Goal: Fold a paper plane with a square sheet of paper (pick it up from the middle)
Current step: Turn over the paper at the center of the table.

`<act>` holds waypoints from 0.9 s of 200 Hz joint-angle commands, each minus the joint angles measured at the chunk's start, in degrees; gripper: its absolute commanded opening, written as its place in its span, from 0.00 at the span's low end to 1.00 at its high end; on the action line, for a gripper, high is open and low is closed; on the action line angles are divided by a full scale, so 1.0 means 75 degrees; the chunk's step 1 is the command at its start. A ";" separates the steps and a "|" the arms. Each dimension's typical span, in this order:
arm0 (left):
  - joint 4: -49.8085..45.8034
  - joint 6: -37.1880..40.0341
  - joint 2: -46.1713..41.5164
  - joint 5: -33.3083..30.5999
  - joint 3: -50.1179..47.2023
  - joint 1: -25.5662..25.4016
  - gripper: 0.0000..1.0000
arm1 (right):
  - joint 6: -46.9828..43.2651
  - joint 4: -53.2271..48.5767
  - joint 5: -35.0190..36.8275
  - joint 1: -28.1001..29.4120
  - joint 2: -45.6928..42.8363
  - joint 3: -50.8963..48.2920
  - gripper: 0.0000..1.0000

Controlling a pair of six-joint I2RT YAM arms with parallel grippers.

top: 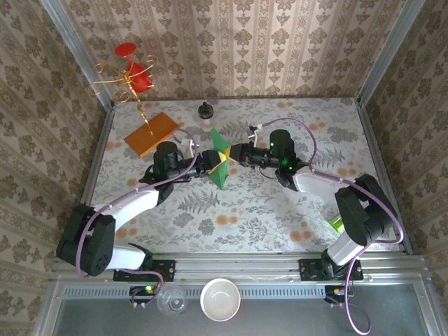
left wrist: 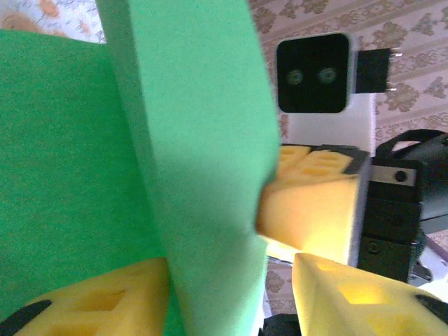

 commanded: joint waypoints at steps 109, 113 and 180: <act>0.0809 -0.0362 0.0228 0.0199 -0.0095 0.0013 0.25 | 0.0266 0.0474 -0.0190 -0.0196 -0.0303 -0.0346 0.17; 0.0811 -0.0373 0.0230 0.0200 -0.0095 0.0019 0.24 | 0.0260 0.0457 -0.0189 -0.0196 -0.0305 -0.0344 0.18; 0.0487 -0.0118 0.0106 0.0071 -0.0119 0.0253 0.17 | -0.0358 -0.0638 0.0139 -0.0505 -0.0912 -0.0551 0.37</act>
